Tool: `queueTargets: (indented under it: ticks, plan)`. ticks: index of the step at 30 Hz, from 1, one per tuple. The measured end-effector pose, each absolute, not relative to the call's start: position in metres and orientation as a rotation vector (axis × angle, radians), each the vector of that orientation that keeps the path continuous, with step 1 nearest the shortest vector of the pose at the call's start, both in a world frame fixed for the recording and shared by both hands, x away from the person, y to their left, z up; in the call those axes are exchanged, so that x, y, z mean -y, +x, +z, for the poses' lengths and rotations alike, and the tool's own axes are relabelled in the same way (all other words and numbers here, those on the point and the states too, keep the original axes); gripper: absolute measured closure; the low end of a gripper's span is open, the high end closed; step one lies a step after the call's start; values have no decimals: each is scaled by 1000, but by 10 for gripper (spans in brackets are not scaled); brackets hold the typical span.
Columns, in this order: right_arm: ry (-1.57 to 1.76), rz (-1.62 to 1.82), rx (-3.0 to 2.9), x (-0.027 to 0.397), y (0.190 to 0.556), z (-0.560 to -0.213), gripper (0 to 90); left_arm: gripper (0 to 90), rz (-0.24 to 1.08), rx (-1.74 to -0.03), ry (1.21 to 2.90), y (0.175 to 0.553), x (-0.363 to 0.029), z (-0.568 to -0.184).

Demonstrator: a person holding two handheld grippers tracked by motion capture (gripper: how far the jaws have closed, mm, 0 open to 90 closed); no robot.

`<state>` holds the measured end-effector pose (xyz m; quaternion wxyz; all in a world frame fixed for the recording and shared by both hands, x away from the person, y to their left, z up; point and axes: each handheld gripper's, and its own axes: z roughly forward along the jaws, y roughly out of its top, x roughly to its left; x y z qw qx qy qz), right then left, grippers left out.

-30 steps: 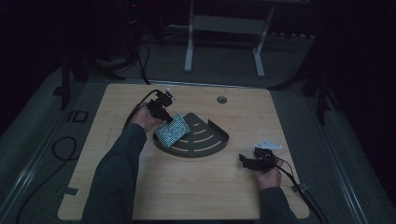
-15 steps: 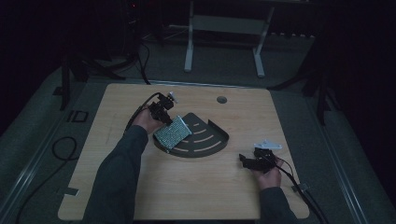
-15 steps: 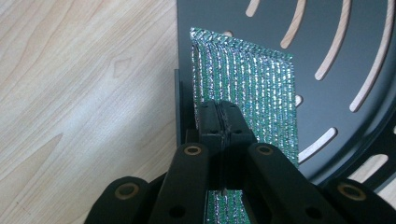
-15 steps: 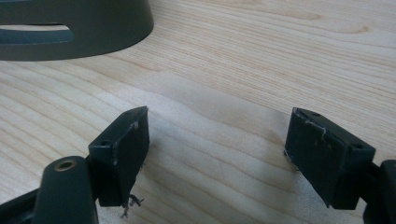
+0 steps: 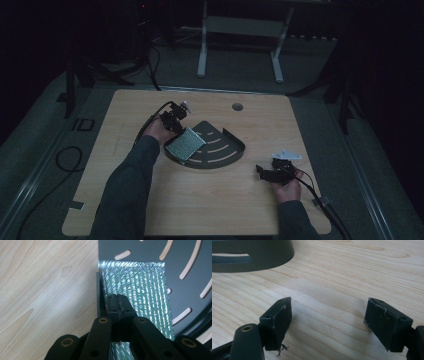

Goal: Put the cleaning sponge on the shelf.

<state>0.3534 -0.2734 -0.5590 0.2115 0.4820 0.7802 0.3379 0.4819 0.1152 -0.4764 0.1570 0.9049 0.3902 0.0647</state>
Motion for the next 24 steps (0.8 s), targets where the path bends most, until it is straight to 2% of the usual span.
queueTargets:
  ticks: [7,15,24]
  plan:
    - [1339,939,-2167,273,353,-559,212,886,186,-1122,2581,481,-118,-475]
    - [1340,939,-2167,273,353,-559,212,750,173,-1144,2547,481,-125,-470]
    - [1340,939,-2167,273,353,-559,212,653,218,-1201,2473,476,-142,-462]
